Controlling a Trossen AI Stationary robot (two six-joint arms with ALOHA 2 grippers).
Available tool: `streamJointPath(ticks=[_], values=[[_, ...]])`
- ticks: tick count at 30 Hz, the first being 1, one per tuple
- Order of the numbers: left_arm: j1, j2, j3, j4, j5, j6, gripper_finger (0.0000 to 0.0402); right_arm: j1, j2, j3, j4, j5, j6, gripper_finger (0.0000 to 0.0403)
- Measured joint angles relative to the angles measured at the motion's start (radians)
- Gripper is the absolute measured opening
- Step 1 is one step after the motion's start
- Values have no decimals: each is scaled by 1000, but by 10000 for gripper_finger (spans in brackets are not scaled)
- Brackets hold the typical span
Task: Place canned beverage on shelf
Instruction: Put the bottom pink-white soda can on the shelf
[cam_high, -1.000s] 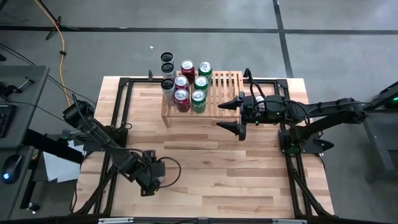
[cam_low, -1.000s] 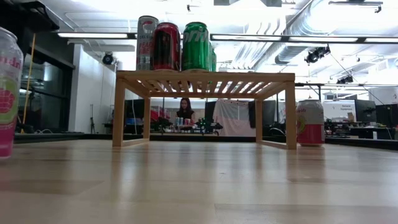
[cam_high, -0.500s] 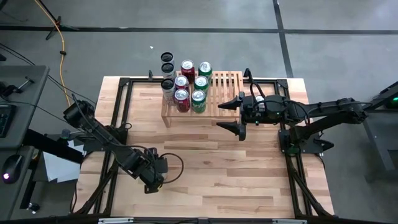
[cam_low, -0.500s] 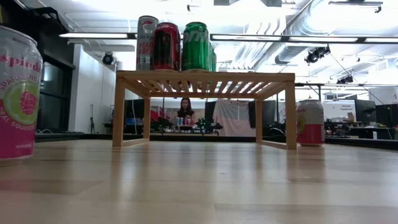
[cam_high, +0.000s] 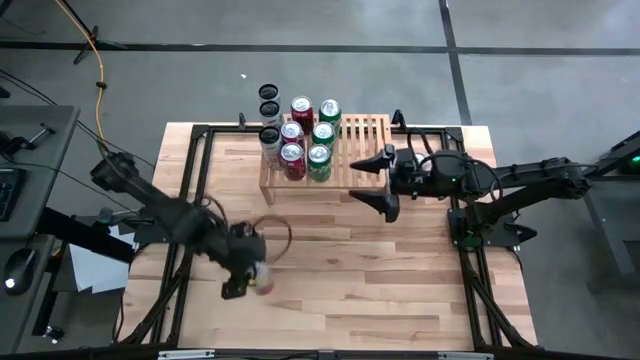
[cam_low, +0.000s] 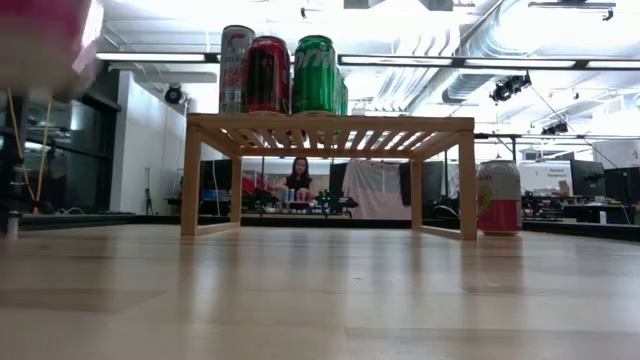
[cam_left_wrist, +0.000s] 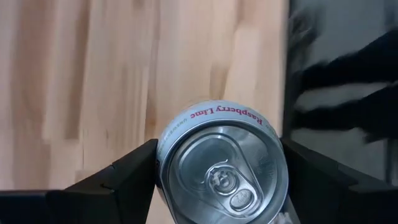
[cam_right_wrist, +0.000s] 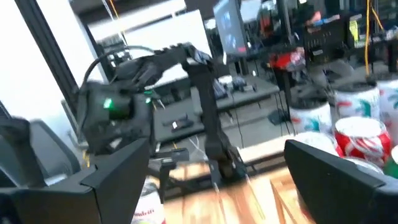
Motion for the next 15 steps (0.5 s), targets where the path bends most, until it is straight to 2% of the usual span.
streamJointPath(ticks=[5, 11, 15], values=[[111, -17, 245, 1, -55, 120, 277, 1, 0, 0, 70, -64, 47, 358], [259, 67, 511, -68, -112, 321, 277, 22, 0, 0, 73, -93, 71, 358], [344, 134, 635, -130, -139, 426, 277, 42, 14, 72, -74, -97, 49, 358]])
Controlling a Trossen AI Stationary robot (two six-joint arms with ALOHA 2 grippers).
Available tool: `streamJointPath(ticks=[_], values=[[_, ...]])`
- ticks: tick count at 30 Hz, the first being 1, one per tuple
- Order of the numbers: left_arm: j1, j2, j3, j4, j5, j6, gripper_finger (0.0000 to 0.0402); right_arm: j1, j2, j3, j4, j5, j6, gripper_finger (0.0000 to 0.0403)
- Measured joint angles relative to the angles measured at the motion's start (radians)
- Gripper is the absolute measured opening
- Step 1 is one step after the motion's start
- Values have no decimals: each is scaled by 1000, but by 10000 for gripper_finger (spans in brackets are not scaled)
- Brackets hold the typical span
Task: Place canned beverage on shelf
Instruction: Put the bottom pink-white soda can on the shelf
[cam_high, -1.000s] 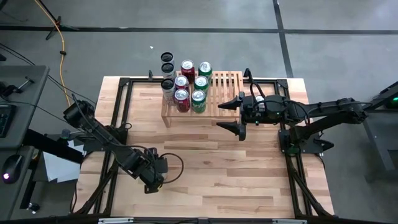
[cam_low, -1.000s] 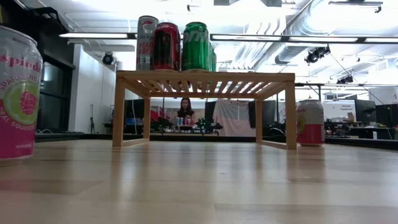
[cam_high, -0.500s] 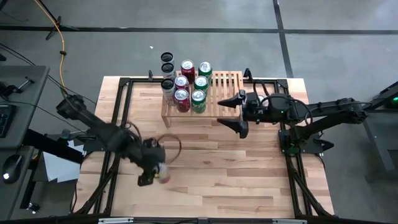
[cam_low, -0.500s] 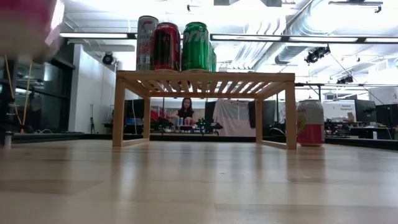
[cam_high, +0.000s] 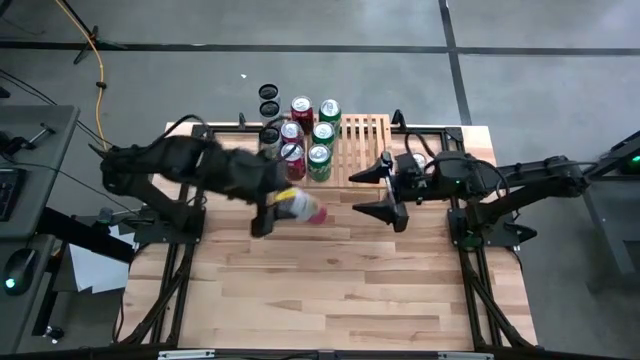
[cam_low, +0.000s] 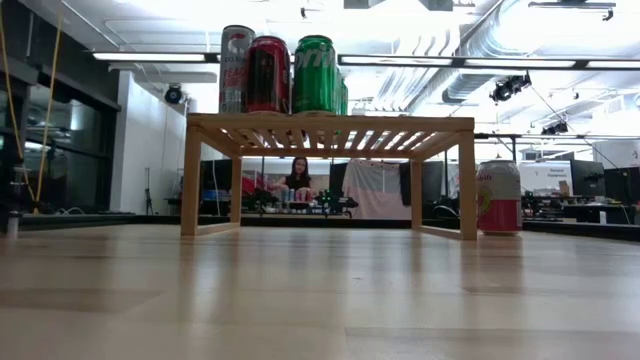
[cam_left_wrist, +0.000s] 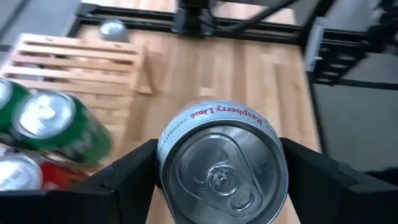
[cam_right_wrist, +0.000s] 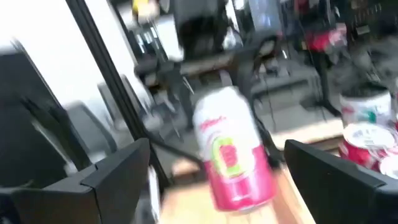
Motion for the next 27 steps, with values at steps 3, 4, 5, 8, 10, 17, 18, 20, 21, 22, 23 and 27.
streamJointPath(ticks=[3, 4, 5, 8, 10, 17, 18, 20, 21, 22, 23, 27], values=[[54, 39, 29, -9, 2, 42, 277, 9, 50, 103, -201, 16, -64, 358], [67, 47, 29, -6, 2, 53, 277, 11, 76, 141, -252, 16, -96, 358], [79, 55, 29, -4, 3, 65, 277, 11, 101, 176, -307, 16, -128, 358], [104, 87, 24, -4, 6, 86, 277, 11, 177, 285, -442, 9, -212, 358], [109, 108, 24, -7, 4, 87, 277, 11, 224, 348, -531, 9, -253, 358], [101, 116, 25, 34, -31, 104, 277, 8, 348, 470, -626, 90, -308, 358], [99, 116, 25, 26, -41, 106, 277, 6, 360, 475, -627, 103, -319, 358], [96, 116, 25, 16, -57, 104, 277, 4, 380, 479, -624, 136, -326, 358], [96, 116, 24, 12, -58, 104, 277, 4, 387, 479, -621, 155, -327, 358], [95, 116, 24, 10, -59, 101, 277, 5, 396, 479, -615, 176, -325, 358], [93, 116, 24, 7, -65, 100, 277, 5, 403, 479, -606, 192, -319, 358], [84, 116, 25, 66, -51, 97, 277, 4, 436, 479, -577, 238, -326, 358]])
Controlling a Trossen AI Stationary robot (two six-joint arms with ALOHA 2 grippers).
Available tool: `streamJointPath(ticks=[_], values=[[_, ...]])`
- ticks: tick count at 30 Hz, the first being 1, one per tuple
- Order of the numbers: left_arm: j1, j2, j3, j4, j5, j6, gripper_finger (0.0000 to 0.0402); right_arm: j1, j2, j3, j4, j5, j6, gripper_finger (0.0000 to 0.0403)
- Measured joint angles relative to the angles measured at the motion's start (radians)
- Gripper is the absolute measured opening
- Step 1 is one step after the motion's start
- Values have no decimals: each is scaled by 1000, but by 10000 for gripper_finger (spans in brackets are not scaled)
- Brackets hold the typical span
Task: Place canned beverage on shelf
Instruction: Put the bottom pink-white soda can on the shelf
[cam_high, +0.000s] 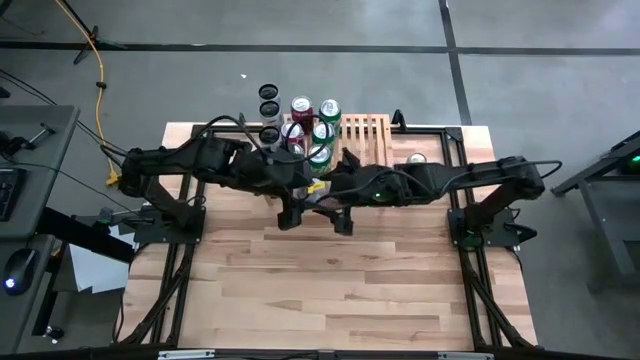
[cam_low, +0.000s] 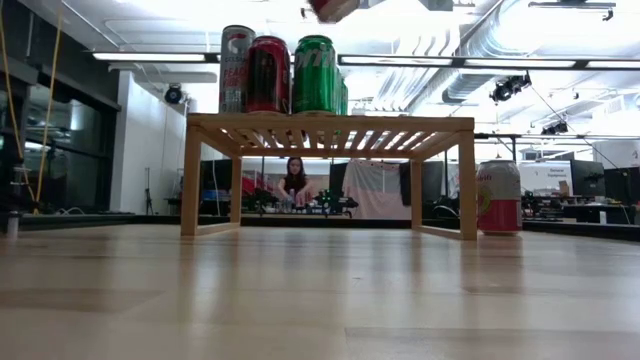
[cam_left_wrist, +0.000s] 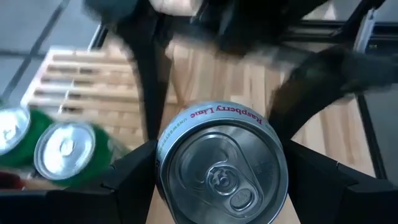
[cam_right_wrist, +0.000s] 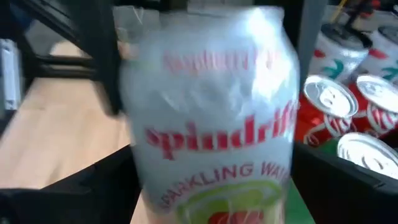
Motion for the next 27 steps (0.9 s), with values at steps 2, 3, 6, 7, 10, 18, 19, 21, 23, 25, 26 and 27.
streamJointPath(ticks=[2, 3, 6, 7, 10, 18, 19, 21, 23, 25, 26, 27], values=[[-1, -1, 1, 5, -6, 3, 277, -2, 11, -1, -6, 41, -9, 358], [-3, -1, 1, 8, -4, 3, 277, -1, 12, -1, -13, 59, -17, 358], [-6, -12, 1, 14, -13, 9, 277, -2, 14, -1, -12, 59, -19, 358], [-6, -15, 1, 16, -12, 9, 277, -2, 14, -1, -2, 52, -17, 358], [-7, -15, 2, 24, 0, 9, 277, -2, 15, -1, 33, 33, -18, 358], [-6, -13, -10, 10, -1, 15, 277, 1, 14, -1, 46, 31, 34, 345], [-6, -14, -10, 11, -4, 15, 277, 1, 14, -1, 41, 31, 35, 335], [-6, -13, -10, 8, -4, 15, 277, 1, 14, -1, 28, 31, 35, 305], [-6, -12, -11, 10, -4, 13, 277, 1, 13, -1, 15, 31, 44, 275], [-6, -12, -11, 10, -1, 11, 291, 1, 13, 0, 5, 35, 48, 275], [-6, -11, -11, 10, -2, 11, 305, 1, 11, 0, -1, 37, 48, 275], [-6, -11, -11, 13, -3, 10, 320, 1, 7, 0, -9, 38, 46, 275]])
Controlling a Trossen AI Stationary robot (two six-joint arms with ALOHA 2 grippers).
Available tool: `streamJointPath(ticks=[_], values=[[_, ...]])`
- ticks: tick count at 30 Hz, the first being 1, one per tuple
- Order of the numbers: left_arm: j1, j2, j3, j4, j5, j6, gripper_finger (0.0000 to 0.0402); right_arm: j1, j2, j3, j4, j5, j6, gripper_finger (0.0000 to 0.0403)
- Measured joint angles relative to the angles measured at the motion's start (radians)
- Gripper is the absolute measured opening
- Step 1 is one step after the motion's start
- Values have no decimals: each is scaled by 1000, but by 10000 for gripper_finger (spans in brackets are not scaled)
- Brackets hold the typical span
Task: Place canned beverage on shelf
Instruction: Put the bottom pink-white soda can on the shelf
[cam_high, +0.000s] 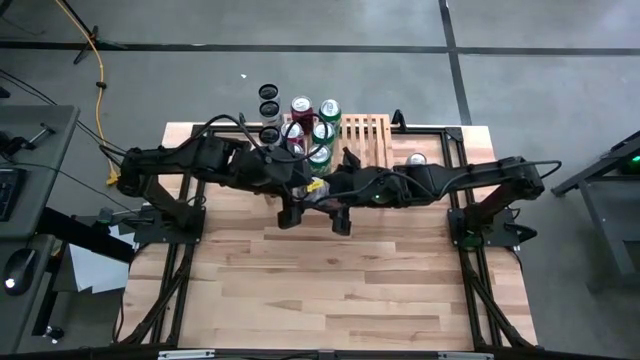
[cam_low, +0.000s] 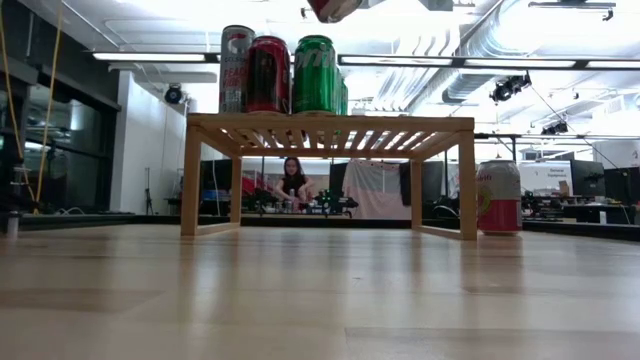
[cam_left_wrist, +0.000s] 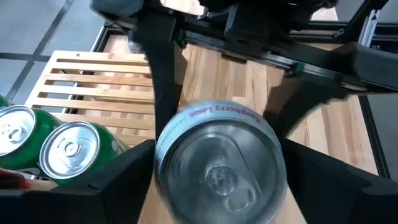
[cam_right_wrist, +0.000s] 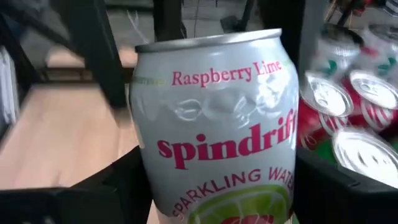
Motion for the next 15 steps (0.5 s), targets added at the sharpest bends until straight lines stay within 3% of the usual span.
streamJointPath(ticks=[5, 11, 15], values=[[-1, -23, 2, -34, -1, -7, 365, -1, -45, -5, -141, 20, -14, 275], [-1, -42, -1, -103, -46, -65, 366, -2, -135, -11, -418, 75, 53, 275], [-5, -80, -101, -26, -59, -103, 366, 8, -258, -118, -489, 102, 136, 275]])
